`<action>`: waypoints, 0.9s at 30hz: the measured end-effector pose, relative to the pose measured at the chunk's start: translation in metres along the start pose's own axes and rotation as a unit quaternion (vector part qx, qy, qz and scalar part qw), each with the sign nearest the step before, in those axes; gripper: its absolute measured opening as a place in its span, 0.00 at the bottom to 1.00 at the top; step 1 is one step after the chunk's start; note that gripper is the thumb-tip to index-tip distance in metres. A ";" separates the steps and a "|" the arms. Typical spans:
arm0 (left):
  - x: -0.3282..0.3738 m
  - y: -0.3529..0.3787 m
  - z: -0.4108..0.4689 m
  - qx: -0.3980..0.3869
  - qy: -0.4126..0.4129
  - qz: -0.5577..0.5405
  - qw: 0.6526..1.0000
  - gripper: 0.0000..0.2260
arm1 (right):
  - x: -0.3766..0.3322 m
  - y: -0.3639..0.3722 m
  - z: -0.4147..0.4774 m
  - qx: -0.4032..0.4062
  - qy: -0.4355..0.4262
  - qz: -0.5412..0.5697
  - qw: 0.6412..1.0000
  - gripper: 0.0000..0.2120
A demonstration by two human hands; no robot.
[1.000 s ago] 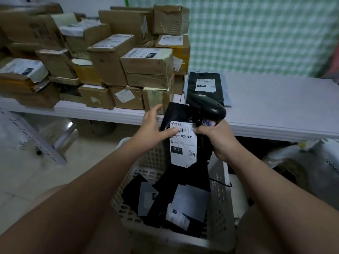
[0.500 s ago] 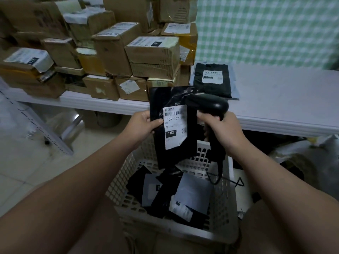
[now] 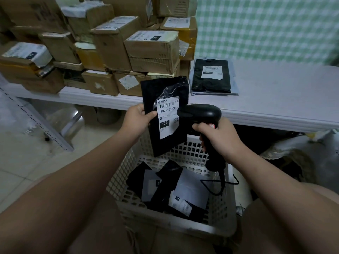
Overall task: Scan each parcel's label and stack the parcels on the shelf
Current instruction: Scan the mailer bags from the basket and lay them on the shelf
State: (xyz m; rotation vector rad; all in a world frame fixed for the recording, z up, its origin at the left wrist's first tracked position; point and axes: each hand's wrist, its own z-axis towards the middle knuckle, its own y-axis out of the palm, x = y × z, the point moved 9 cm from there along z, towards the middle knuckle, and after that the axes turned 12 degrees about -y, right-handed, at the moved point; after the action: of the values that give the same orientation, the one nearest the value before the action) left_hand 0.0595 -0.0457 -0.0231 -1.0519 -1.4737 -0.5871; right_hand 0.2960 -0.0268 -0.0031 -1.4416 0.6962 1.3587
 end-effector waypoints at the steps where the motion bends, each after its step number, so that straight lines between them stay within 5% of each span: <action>1: 0.000 0.000 0.000 0.001 0.000 0.000 1.000 0.08 | 0.001 0.000 0.000 0.000 0.002 0.000 1.000 0.10; 27: -0.001 -0.006 0.006 0.049 0.018 0.039 0.998 0.09 | 0.002 -0.012 -0.002 0.026 -0.002 0.003 1.000 0.10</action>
State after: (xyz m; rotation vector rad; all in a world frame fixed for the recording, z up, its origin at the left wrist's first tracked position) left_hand 0.0508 -0.0435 -0.0239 -1.0117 -1.4088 -0.4711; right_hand 0.3078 -0.0239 -0.0023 -1.3969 0.7288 1.3379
